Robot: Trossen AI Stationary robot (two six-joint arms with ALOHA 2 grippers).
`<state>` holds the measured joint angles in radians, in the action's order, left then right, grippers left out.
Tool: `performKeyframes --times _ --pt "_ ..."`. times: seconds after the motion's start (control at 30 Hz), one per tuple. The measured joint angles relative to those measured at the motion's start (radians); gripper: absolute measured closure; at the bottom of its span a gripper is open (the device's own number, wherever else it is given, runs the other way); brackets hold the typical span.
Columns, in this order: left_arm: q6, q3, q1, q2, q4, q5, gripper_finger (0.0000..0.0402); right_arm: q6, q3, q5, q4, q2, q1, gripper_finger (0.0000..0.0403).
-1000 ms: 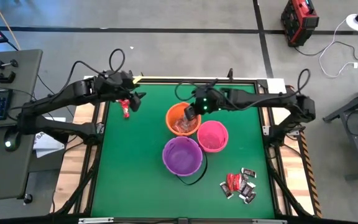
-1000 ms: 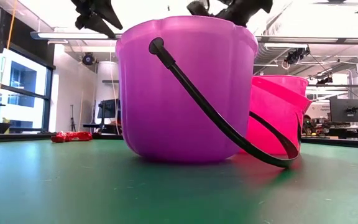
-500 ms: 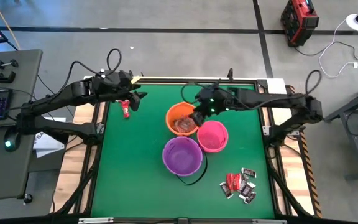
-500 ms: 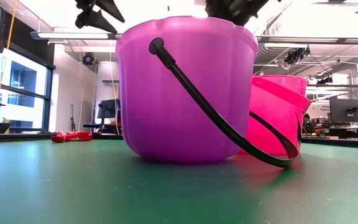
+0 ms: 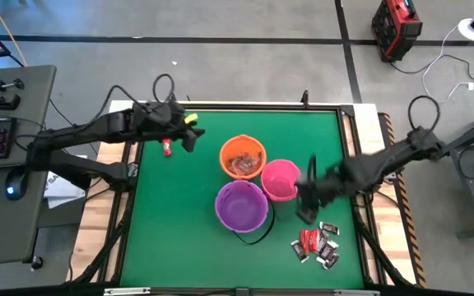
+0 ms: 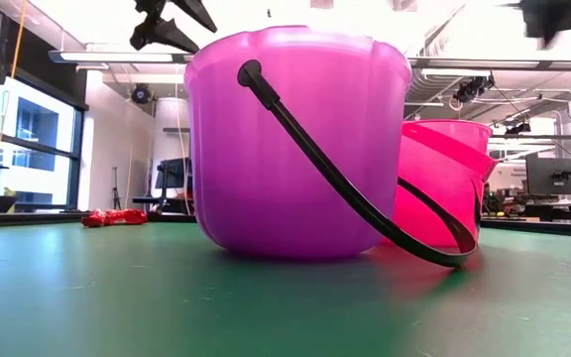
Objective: Sort candy by brand, put in halloween buckets
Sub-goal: Put the red chocolate bar into the pink bucket
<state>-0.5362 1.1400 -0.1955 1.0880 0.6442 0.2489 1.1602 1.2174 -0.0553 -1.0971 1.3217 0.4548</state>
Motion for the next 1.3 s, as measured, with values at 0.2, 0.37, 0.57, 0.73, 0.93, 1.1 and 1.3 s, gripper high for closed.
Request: performKeyframes --times 0.2,0.37,0.57,0.73,0.93,1.1,1.3 --pt "-0.085 0.000 0.068 0.090 -0.042 0.000 0.0165 0.438 -0.259 0.056 0.319 0.001 0.211 0.0187" --pt "-0.153 0.000 0.111 0.165 -0.122 -0.007 0.0165 0.586 -0.398 0.105 0.523 0.026 0.243 0.0198" --pt "-0.218 0.000 0.161 0.220 -0.181 -0.039 0.0165 0.617 -0.414 0.061 0.523 0.111 0.247 0.0233" --pt "-0.215 0.000 0.191 0.228 -0.179 -0.039 0.0165 0.660 -0.411 0.035 0.574 0.186 0.247 0.0250" --pt "-0.176 0.000 0.191 0.217 -0.180 -0.037 0.0165 0.682 -0.409 0.029 0.576 0.242 0.247 0.0267" --pt "-0.110 0.000 0.190 0.165 -0.213 -0.038 0.0165 0.640 -0.372 0.028 0.511 0.231 0.252 0.0371" --pt "0.014 0.001 0.178 0.027 -0.244 0.032 0.0165 0.477 -0.160 0.089 0.312 0.150 0.247 0.0399"
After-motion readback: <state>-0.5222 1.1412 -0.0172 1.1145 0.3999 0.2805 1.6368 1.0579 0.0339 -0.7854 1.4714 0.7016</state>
